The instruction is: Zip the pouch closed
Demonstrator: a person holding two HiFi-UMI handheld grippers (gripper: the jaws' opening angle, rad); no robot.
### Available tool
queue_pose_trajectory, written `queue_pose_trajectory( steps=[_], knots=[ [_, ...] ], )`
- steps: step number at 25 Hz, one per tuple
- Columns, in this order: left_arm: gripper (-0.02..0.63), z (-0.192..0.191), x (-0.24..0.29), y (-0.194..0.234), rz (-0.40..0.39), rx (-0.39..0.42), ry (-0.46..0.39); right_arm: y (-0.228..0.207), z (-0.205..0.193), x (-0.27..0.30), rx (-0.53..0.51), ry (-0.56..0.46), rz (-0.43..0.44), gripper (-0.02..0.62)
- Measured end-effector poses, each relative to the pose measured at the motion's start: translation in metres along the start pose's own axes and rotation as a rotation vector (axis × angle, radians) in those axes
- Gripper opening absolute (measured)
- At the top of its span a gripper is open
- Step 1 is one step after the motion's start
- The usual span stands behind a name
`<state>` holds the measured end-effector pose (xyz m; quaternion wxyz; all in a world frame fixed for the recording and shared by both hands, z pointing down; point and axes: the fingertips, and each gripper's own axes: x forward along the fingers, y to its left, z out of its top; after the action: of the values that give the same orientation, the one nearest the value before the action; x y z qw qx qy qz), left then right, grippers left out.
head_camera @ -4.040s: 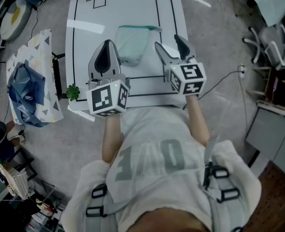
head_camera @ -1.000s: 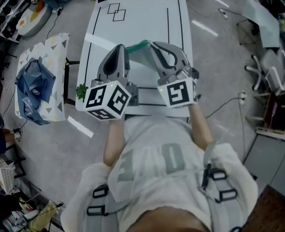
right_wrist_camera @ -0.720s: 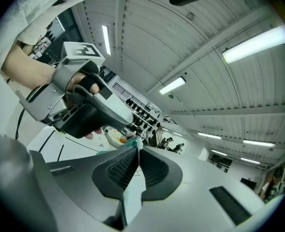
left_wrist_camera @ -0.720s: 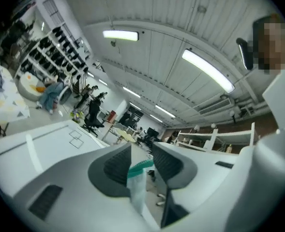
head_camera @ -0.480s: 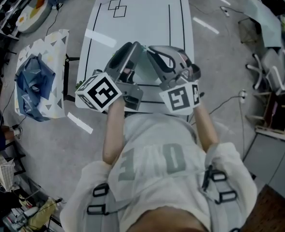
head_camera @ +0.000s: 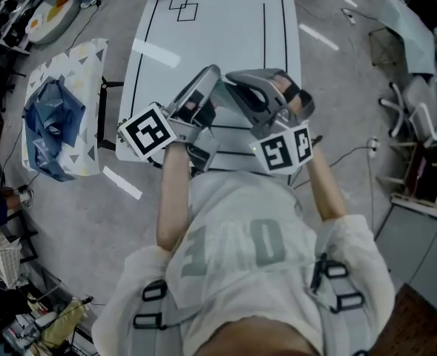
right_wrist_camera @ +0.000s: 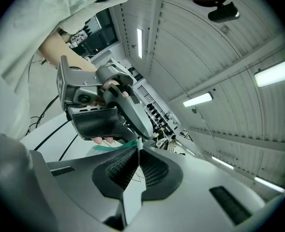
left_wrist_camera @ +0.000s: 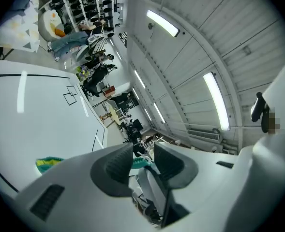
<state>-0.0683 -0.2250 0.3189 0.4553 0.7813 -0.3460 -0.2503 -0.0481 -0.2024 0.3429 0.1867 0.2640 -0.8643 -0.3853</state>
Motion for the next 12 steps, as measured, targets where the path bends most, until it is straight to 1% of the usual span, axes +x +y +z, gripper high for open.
queue_pose_trajectory(
  steps=[2, 5, 6, 9, 12],
  knots=[
    [0.125, -0.001, 0.000, 0.003, 0.012, 0.000, 0.005, 0.003, -0.001, 0.000, -0.022, 0.009, 0.014, 0.017],
    [0.052, -0.002, -0.002, 0.008, 0.031, 0.000, 0.012, 0.008, -0.001, -0.001, -0.059, 0.023, 0.038, 0.017],
    [0.040, -0.001, -0.002, 0.008, 0.029, 0.003, 0.010, 0.009, -0.002, -0.001, -0.064, 0.027, 0.045, 0.017],
    [0.024, -0.002, -0.002, 0.009, 0.036, 0.002, 0.008, 0.014, -0.004, -0.002, -0.064, 0.040, 0.054, 0.017],
    [0.011, -0.003, -0.002, 0.011, 0.044, 0.024, 0.005, 0.017, -0.006, -0.002, -0.055, 0.049, 0.049, 0.017]
  ],
)
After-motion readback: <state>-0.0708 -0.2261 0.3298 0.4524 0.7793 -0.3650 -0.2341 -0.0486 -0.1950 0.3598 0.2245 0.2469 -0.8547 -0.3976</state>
